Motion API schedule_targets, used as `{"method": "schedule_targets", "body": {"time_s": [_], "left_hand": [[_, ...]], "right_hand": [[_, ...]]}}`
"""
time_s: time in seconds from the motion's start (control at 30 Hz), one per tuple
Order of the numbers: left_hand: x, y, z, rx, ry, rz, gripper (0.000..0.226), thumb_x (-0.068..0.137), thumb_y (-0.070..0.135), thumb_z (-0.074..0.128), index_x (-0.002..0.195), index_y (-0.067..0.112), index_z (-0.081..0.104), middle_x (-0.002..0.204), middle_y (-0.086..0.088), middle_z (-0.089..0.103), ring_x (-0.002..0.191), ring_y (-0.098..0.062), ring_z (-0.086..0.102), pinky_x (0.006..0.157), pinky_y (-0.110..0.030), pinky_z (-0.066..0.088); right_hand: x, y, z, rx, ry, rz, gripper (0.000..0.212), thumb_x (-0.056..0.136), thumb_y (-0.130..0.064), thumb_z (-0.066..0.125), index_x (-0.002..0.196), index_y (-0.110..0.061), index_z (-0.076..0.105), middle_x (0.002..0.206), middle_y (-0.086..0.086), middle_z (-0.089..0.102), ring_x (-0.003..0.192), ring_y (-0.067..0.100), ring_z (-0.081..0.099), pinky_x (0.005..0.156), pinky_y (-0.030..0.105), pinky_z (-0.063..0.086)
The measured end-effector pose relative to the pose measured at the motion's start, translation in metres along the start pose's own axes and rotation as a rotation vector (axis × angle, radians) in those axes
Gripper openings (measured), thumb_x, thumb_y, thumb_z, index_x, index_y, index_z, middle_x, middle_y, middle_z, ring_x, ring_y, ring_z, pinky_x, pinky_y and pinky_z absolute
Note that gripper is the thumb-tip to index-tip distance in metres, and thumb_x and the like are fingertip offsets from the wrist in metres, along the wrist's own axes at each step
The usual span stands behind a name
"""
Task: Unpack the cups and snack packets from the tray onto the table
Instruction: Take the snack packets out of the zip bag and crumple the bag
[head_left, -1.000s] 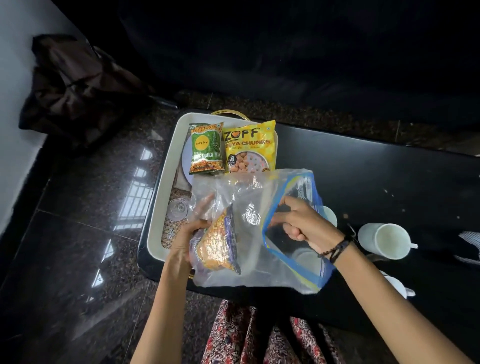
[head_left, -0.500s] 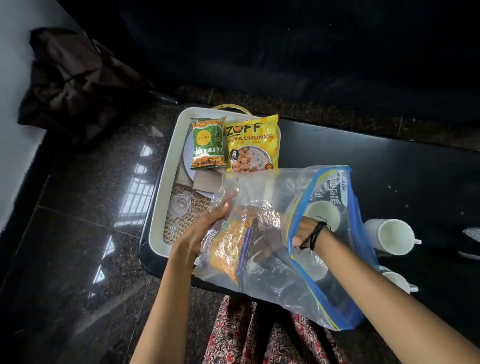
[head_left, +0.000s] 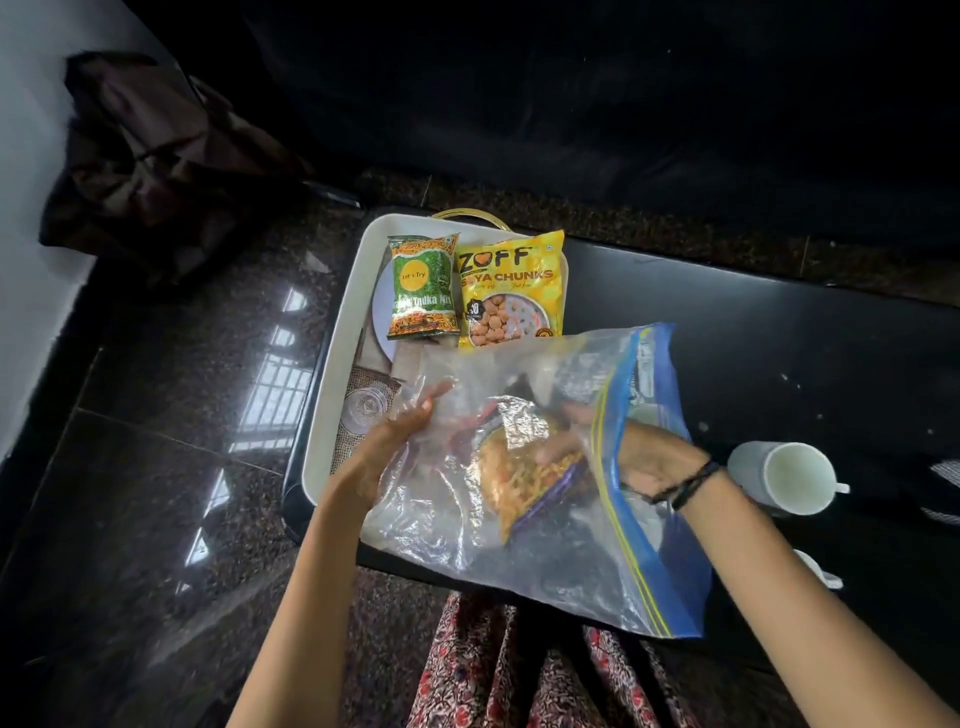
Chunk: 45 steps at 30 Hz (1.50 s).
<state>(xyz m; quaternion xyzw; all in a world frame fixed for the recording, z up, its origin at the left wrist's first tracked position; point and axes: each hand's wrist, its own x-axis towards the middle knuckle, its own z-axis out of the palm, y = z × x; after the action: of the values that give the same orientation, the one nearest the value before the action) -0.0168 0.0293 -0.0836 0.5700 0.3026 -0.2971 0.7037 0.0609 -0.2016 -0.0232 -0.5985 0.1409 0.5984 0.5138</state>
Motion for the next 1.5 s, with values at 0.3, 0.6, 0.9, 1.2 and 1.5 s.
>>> {"method": "schedule_targets", "body": {"time_s": [0.3,0.6,0.9,1.2,1.5], "left_hand": [[-0.002,-0.008,-0.002,-0.119,0.081,0.056,0.032,0.083,0.021,0.059,0.098,0.048,0.066,0.105,0.031,0.064,0.089,0.006,0.064,0.065,-0.022,0.054],[0.016,-0.021,0.005,0.124,0.485,0.121,0.016,0.089,0.002,0.056,0.086,0.010,0.069,0.054,0.001,0.056,0.032,-0.002,0.041,0.032,-0.014,0.033],[0.012,-0.029,0.010,0.610,0.779,0.121,0.014,0.094,0.010,0.049,0.089,0.003,0.061,0.048,-0.003,0.056,0.035,-0.011,0.051,0.036,-0.020,0.034],[0.010,-0.034,0.012,0.409,0.546,0.136,0.017,0.090,0.005,0.057,0.101,-0.006,0.064,0.067,-0.010,0.070,0.024,-0.002,0.044,0.029,-0.013,0.036],[-0.001,-0.046,0.005,0.051,0.192,-0.087,0.007,0.088,0.008,0.059,0.084,0.002,0.059,0.041,0.009,0.047,0.029,0.000,0.035,0.030,-0.013,0.029]], "right_hand": [[-0.020,0.000,-0.018,-0.277,0.506,-0.276,0.048,0.069,-0.031,0.077,0.111,-0.034,0.053,0.091,-0.010,0.068,0.082,0.009,0.064,0.072,0.028,0.050],[-0.052,-0.020,0.001,-0.316,0.516,-0.375,0.038,0.070,-0.026,0.071,0.099,-0.039,0.050,0.088,-0.003,0.073,0.080,0.016,0.070,0.074,0.037,0.056],[-0.079,-0.054,0.024,-0.023,0.435,-0.637,0.035,0.076,-0.019,0.070,0.103,-0.035,0.055,0.086,-0.007,0.076,0.078,0.007,0.072,0.070,0.024,0.057],[0.006,-0.081,0.054,0.312,0.274,-0.412,0.029,0.079,-0.006,0.067,0.096,-0.018,0.047,0.095,0.004,0.063,0.078,0.017,0.063,0.068,0.032,0.057],[0.094,-0.065,0.101,0.425,0.148,0.103,0.027,0.088,0.011,0.041,0.068,-0.006,0.041,0.082,0.010,0.048,0.095,0.029,0.054,0.104,0.044,0.040]]}}
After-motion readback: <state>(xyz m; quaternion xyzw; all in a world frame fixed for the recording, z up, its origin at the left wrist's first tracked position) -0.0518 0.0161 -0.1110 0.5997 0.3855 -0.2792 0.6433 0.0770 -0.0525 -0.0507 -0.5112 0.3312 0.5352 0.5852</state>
